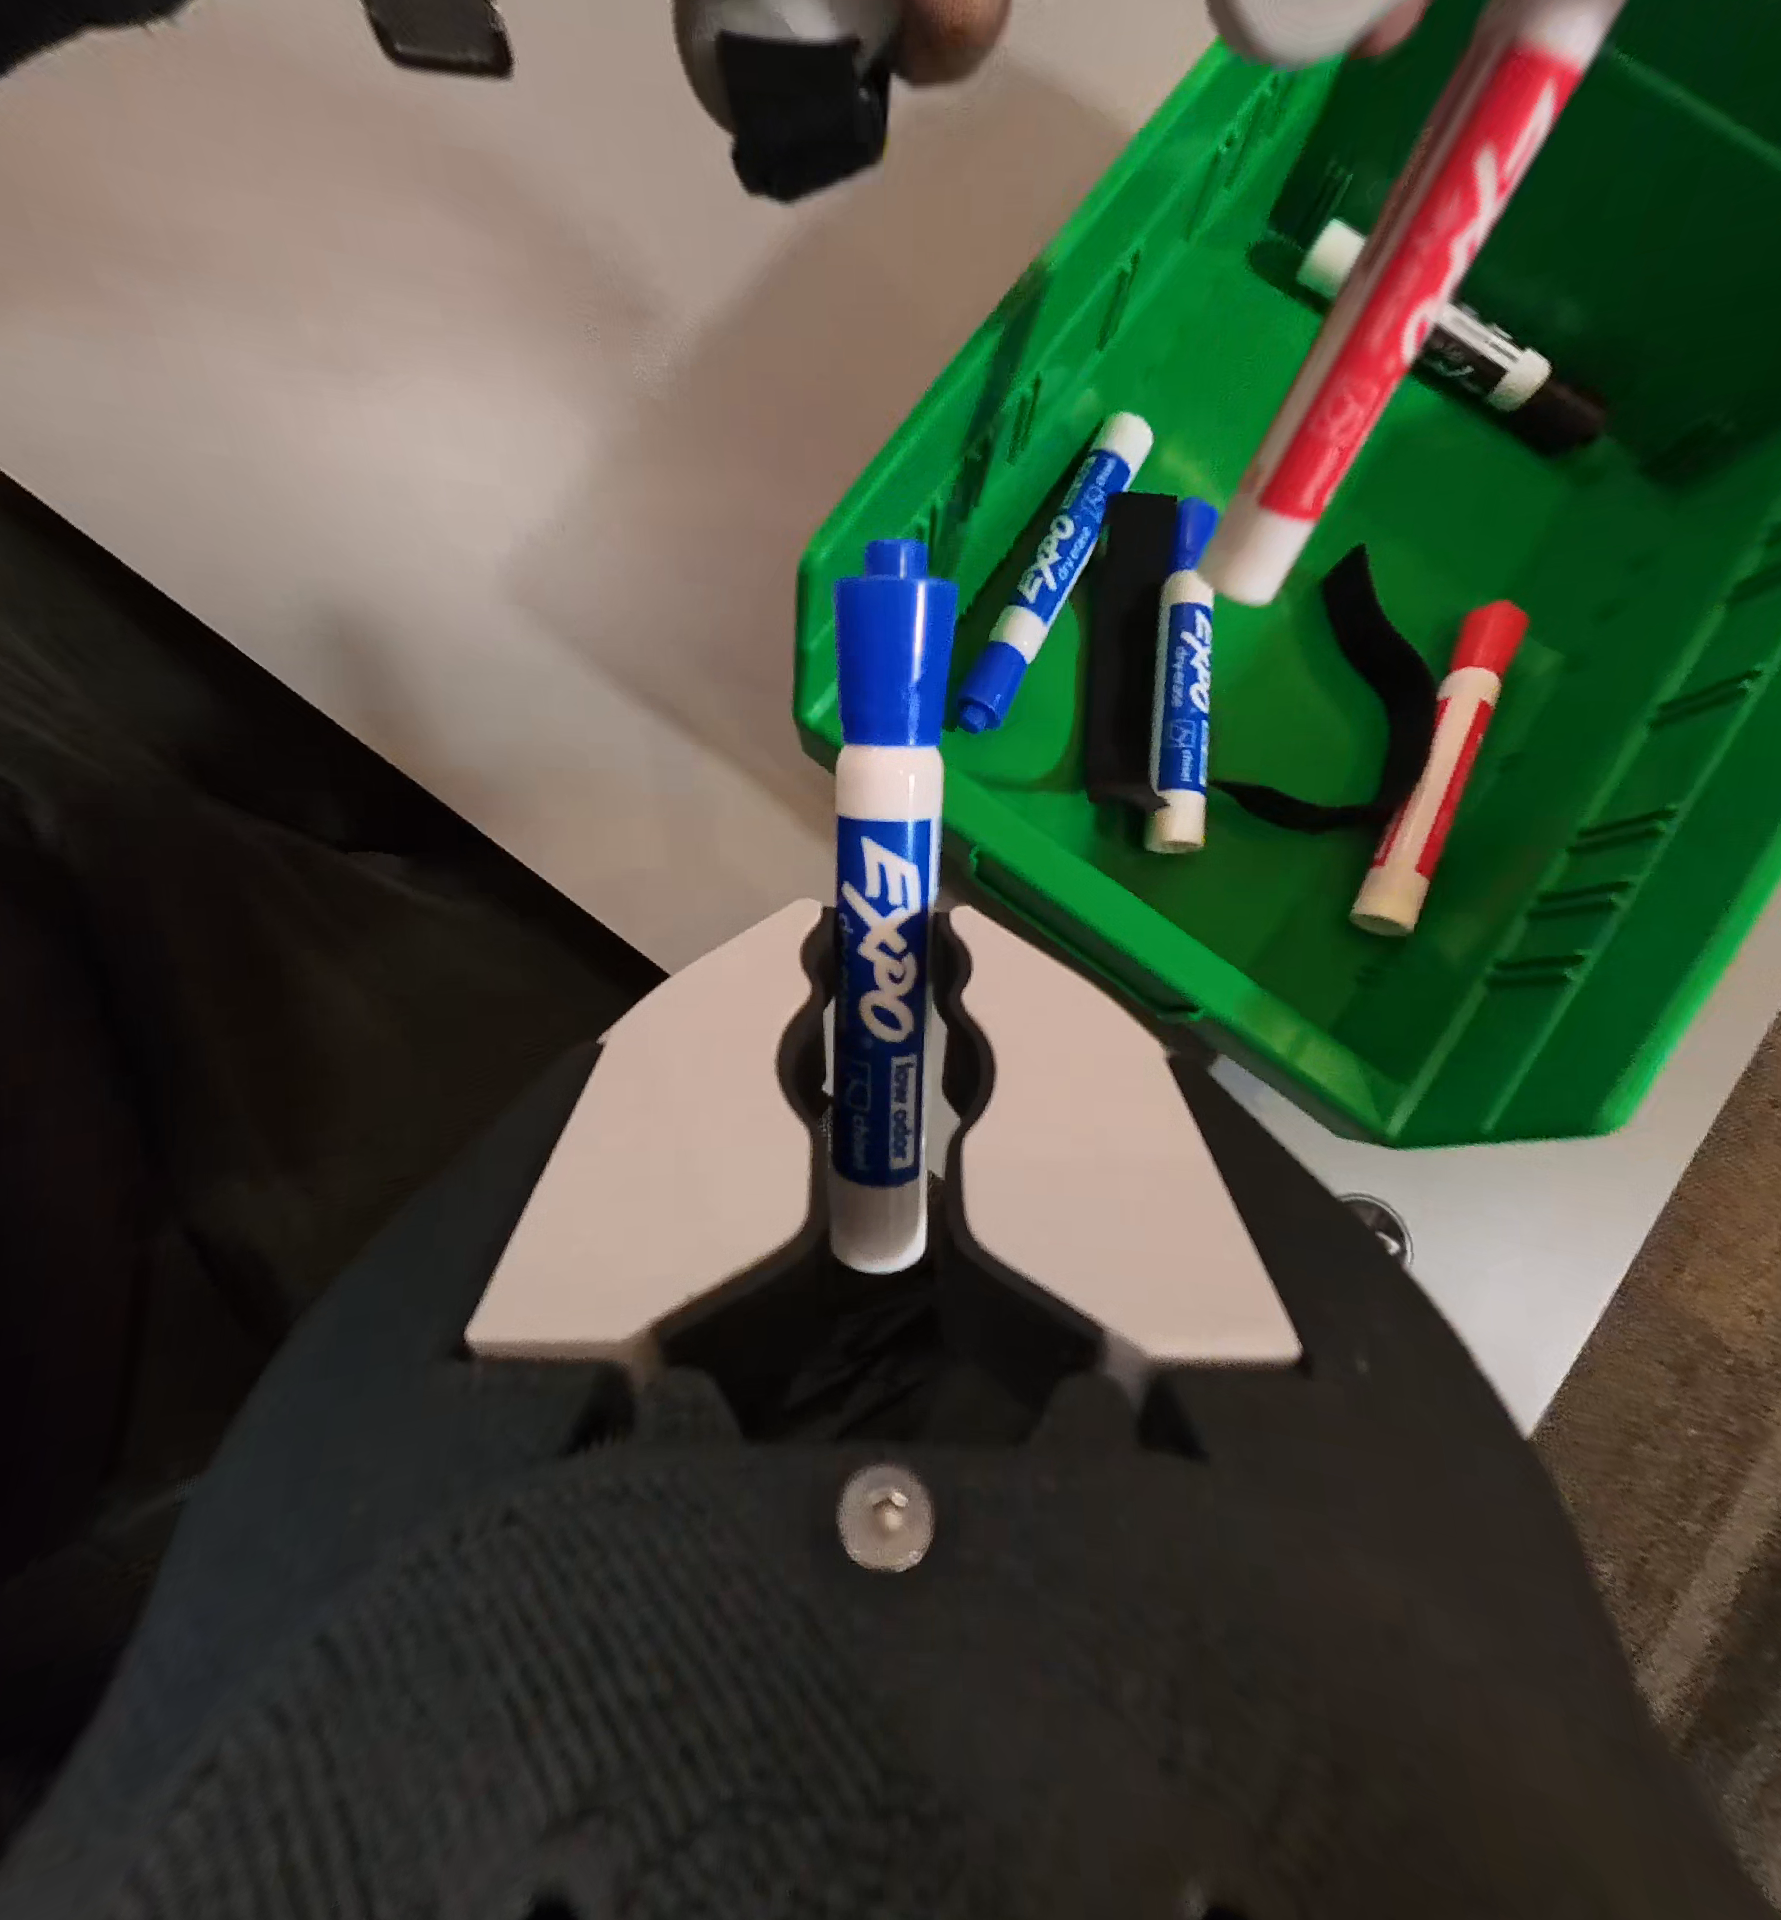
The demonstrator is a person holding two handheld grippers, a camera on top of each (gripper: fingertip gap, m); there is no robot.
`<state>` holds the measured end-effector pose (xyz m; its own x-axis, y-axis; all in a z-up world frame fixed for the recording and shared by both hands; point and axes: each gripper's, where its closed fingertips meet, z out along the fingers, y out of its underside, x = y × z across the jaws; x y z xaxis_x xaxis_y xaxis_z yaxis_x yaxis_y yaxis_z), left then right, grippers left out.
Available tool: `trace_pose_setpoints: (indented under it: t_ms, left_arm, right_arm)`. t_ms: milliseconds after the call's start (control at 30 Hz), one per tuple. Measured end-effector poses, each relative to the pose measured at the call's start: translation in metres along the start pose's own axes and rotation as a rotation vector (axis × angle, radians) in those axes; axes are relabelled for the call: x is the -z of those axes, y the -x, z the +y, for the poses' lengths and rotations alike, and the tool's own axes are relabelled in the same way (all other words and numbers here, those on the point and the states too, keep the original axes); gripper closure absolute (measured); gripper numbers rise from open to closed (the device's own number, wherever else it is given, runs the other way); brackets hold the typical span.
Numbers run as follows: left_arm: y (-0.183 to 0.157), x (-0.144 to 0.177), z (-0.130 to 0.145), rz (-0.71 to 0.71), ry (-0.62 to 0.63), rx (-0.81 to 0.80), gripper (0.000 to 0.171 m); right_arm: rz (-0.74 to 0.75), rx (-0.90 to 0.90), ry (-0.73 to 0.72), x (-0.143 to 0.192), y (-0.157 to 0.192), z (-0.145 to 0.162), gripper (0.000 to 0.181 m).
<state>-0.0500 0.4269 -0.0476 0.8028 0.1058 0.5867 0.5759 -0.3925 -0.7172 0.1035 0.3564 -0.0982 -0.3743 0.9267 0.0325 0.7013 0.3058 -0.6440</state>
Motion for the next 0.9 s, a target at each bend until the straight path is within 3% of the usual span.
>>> trace_pose_setpoints:
  t_ms: [100, 200, 300, 400, 500, 667, 733, 800, 900]
  left_arm:
    - [0.014, -0.017, 0.002, -0.020, 0.007, 0.115, 0.151]
    - [0.014, -0.015, 0.001, 0.026, 0.002, 0.132, 0.119]
    - [0.011, 0.010, -0.006, 0.049, -0.061, 0.090, 0.106]
    - [-0.005, 0.061, 0.002, 0.114, -0.146, 0.001, 0.105]
    - [-0.008, 0.121, 0.045, 0.105, -0.192, -0.132, 0.106]
    - [0.052, 0.217, 0.140, -0.150, -0.161, -0.323, 0.107]
    - [0.072, 0.258, 0.161, -0.226, -0.247, -0.289, 0.107]
    - [0.078, 0.288, 0.173, -0.212, -0.355, -0.196, 0.105]
    - [0.065, 0.304, 0.181, -0.098, -0.315, -0.094, 0.101]
  right_arm:
    - [0.000, -0.011, -0.015, 0.002, -0.005, 0.002, 0.163]
    - [0.007, -0.015, -0.017, 0.003, -0.010, 0.003, 0.163]
    - [0.016, -0.026, -0.019, 0.003, -0.015, 0.006, 0.163]
    - [0.049, -0.039, -0.011, 0.005, -0.023, 0.009, 0.163]
    - [0.116, -0.054, -0.001, 0.006, -0.035, 0.009, 0.163]
    - [0.252, -0.054, 0.031, -0.004, -0.056, -0.003, 0.163]
    - [0.282, -0.068, 0.050, -0.015, -0.062, -0.011, 0.163]
    - [0.305, -0.071, 0.067, -0.029, -0.069, -0.017, 0.163]
    - [0.313, -0.097, 0.084, -0.053, -0.079, -0.026, 0.163]
